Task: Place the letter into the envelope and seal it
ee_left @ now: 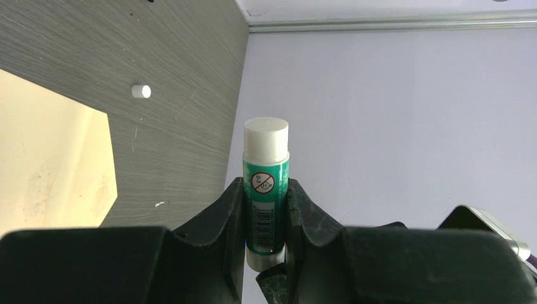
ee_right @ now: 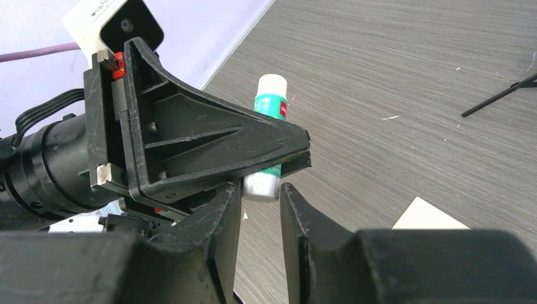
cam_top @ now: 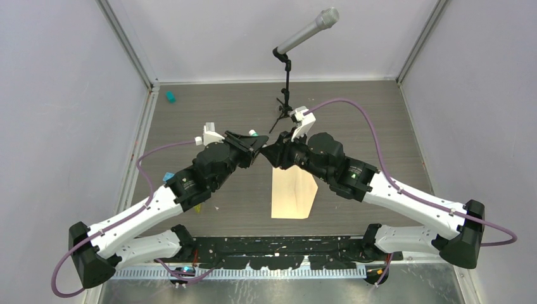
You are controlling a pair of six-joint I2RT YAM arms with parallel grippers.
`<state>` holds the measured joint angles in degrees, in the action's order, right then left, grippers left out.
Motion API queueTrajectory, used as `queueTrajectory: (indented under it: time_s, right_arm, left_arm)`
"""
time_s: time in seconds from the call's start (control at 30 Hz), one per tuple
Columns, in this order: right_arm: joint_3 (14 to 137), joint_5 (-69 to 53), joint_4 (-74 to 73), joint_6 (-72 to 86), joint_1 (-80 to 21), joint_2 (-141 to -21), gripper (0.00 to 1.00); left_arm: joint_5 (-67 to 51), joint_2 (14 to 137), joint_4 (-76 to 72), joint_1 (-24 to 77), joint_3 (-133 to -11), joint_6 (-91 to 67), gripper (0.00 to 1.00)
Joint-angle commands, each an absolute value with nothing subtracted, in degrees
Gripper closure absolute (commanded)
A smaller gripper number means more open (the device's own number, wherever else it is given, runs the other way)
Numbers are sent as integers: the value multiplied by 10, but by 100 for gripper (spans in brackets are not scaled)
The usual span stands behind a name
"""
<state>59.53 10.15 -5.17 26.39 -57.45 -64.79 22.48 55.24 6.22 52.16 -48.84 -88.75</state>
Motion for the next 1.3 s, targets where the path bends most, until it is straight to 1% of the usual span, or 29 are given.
queueTrajectory:
  time_s: [0.0,0.07,0.17,0.23,0.3,0.4,0.6,0.73,1.03,1.27]
  right_arm:
    - [611,120,-3,254,-575,-650,69]
    - [611,121,-3,254,-575,-653,74]
    - [610,120,-3,257,-575,-655,87]
    - [609,118,-3,257,-575,-654,95]
    - [607,118,-3,258,-575,-652,99]
    - [603,116,-6,258,-575,-646,99]
    - [597,107,-14,257,-575,-633,99]
    - [593,104,-20,256,-575,-627,99]
    - [591,93,-23,255,-575,-625,99]
    - [589,84,-29,254,-576,-631,99]
  left_arm:
    - [202,551,40,523,-499,-904,100]
    - [200,551,38,523,-498,-906,100]
    - [200,550,33,521,-496,-904,100]
    - [200,551,31,519,-494,-902,95]
    - [200,551,31,517,-494,-899,91]
    - [203,552,27,515,-491,-897,87]
    - [218,551,27,507,-491,-885,69]
    - [215,549,27,492,-493,-877,62]
    - [197,551,24,471,-485,-875,60]
    - [171,553,12,453,-481,-879,62]
